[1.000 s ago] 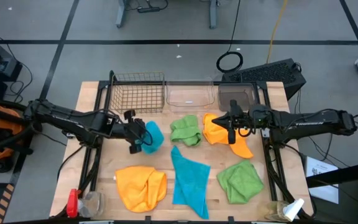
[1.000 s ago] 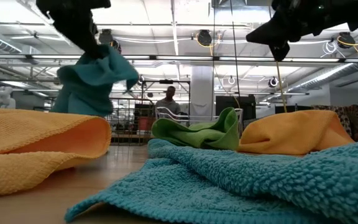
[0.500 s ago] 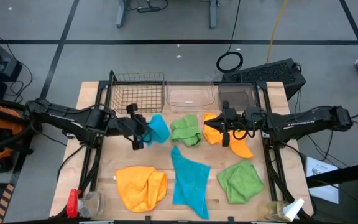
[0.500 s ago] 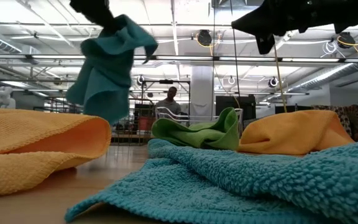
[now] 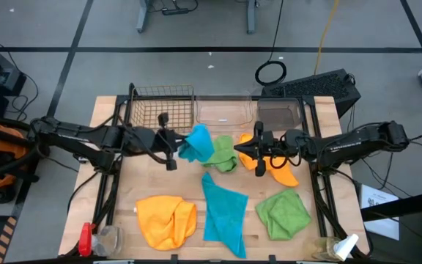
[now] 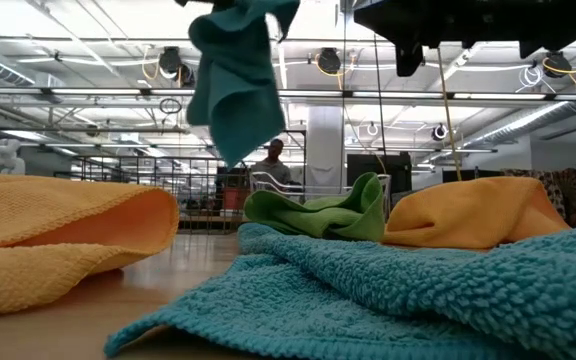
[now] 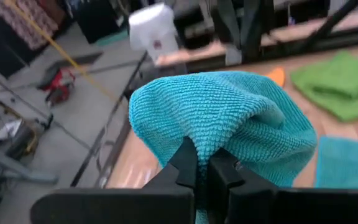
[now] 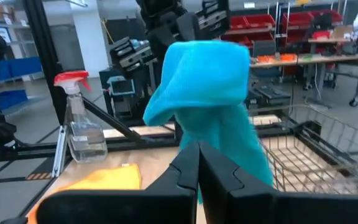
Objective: Sort microfiber towel by color & place in baskets
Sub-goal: Put the left blue microfiber towel into the black bin
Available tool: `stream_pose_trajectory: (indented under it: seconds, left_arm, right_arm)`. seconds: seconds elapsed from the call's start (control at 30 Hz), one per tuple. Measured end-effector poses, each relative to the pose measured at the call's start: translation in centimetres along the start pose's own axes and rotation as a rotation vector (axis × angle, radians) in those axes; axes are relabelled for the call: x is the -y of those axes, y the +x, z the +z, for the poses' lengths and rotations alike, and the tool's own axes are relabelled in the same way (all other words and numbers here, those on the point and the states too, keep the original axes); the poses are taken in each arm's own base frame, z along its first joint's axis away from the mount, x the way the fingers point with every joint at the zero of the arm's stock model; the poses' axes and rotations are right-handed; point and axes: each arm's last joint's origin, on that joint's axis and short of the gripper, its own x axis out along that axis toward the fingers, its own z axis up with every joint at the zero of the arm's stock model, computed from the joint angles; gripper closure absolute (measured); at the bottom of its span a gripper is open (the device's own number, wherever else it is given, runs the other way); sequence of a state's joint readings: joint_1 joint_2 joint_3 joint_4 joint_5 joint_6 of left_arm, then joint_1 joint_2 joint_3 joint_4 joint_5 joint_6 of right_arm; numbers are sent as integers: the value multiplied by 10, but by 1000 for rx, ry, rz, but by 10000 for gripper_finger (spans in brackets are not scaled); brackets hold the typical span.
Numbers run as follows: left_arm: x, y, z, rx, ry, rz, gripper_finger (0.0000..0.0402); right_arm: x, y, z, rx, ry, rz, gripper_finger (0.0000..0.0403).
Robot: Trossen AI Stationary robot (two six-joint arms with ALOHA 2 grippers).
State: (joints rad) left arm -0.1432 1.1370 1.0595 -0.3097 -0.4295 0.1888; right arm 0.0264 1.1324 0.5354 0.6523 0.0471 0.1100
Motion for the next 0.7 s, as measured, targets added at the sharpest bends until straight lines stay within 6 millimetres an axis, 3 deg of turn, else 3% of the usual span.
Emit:
stream_pose_trajectory:
  seconds: [0.37,0.5,0.7]
  left_arm:
    - [-1,12,11,124,26,-17,392]
    - [7,24,12,154,81,-82,392]
    - [13,35,14,193,131,-102,392]
  right_arm:
    - [-1,18,-9,109,-39,38,396]
    - [-1,23,-13,106,-46,37,360]
    - [-1,36,-15,35,-72,31,271]
